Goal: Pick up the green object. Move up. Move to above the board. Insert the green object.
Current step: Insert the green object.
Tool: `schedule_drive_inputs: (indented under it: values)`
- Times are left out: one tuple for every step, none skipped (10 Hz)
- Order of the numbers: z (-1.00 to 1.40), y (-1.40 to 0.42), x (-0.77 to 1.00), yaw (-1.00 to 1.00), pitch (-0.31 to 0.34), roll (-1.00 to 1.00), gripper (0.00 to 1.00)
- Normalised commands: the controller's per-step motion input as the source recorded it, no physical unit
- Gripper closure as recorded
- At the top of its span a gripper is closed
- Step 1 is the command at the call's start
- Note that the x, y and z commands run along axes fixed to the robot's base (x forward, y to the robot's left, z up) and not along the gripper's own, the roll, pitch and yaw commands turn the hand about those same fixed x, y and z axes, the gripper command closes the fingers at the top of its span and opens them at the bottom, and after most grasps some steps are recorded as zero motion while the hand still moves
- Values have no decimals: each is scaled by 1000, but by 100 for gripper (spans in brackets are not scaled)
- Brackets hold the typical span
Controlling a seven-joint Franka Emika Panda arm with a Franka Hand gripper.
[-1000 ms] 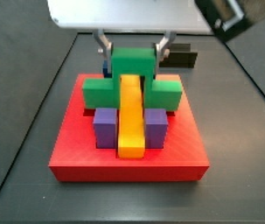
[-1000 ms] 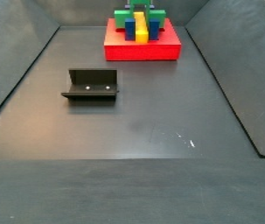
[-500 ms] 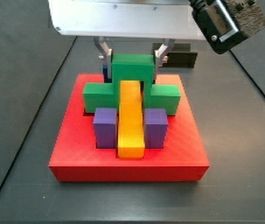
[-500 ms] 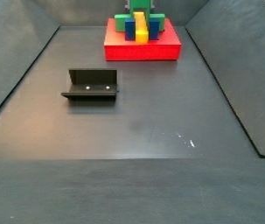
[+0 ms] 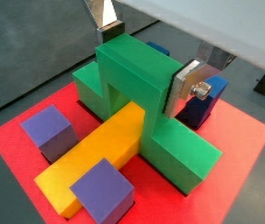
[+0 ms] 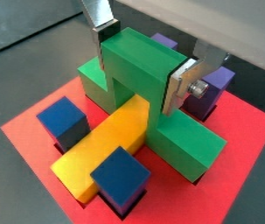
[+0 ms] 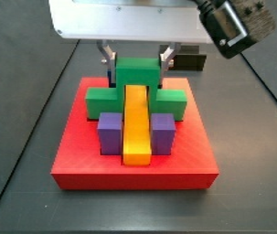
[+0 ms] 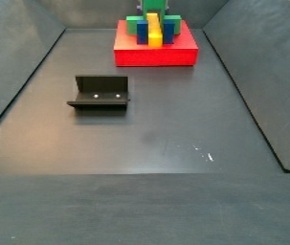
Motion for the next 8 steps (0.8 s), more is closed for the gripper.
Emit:
schedule_drive_inputs:
  values:
    - [-323, -26, -106, 0, -100, 6, 100]
    - [-277, -14, -69, 0, -94, 0, 100]
    - [-300, -6, -3, 0, -89, 0, 100]
    - [-480, -17, 0, 0, -114, 20, 100]
    - [-623, -31, 0, 0, -120, 71, 100]
    - [-706, -66, 0, 0, -113, 117, 100]
    - [-700, -74, 0, 0, -91, 150, 100]
    - [-291, -60, 0, 0, -20, 100, 100]
